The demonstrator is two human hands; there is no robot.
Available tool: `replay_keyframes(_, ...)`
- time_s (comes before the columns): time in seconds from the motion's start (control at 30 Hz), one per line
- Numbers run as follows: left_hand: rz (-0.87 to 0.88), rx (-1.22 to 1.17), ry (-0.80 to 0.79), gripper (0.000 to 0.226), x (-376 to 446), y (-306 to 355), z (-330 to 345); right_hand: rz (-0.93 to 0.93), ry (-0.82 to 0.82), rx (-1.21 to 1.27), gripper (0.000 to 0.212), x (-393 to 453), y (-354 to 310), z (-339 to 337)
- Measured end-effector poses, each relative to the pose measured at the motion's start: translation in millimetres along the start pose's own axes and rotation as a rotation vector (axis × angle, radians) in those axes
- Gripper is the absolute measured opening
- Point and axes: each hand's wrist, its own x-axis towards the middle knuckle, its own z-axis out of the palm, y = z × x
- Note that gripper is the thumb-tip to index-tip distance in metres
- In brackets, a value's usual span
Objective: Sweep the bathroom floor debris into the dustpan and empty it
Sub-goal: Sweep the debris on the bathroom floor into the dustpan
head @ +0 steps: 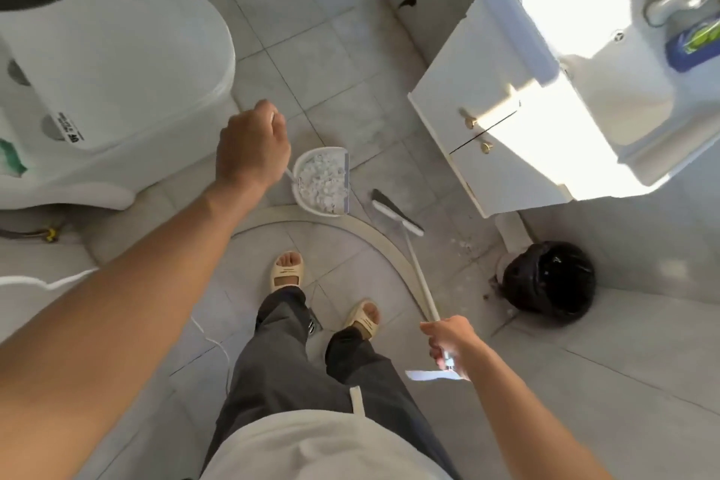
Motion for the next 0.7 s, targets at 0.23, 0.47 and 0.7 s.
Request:
replay_keyframes(0.23,0.016,0.018,-0.012,0.029,52,-21,-4,-0.109,0.129,0.016,0.022,-22,-60,35)
replay_keyframes(0.47,0.016,0.023,-0.062,0.026,77,-36,3,-0.197,0.219,-0.011,0.028,-8,-118,51)
replay_keyframes(0.7,0.042,0.051,-0.016,0.022,103,-35,6,-0.228,0.343,-0.067,0.03,29,-192,45)
